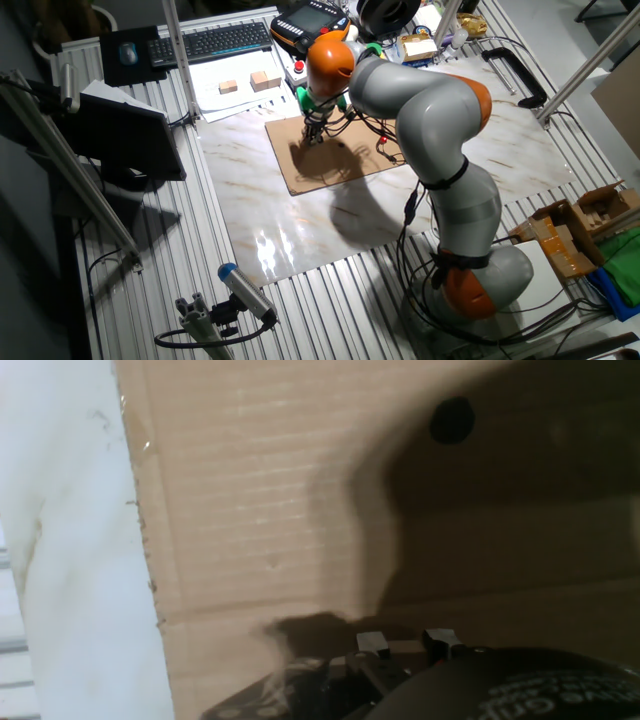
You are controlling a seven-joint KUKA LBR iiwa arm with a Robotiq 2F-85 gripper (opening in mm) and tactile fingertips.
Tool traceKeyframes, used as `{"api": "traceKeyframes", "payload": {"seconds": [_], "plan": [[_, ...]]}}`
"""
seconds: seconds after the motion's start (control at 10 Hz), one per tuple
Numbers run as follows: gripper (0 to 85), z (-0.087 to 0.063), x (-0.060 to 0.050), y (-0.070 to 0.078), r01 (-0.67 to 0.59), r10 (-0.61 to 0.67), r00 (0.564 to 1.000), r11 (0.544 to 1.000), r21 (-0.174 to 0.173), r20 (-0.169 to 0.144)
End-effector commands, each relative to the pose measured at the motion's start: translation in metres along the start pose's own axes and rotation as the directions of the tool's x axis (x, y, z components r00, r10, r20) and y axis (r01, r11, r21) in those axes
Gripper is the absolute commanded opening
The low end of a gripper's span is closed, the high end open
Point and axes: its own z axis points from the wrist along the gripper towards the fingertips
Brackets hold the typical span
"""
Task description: Use the gripper to push the small block from left to right
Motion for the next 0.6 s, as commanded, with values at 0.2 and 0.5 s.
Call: {"api": "traceKeyframes", "payload": {"seconds": [0.2,0.5], "plan": [[1.0,-0.0023,0.0053,-0.0007,0.011,-0.011,1.000,1.000,0.001,0.000],[1.0,-0.0022,0.0107,-0.0021,0.022,-0.022,1.000,1.000,0.002,-0.003]]}}
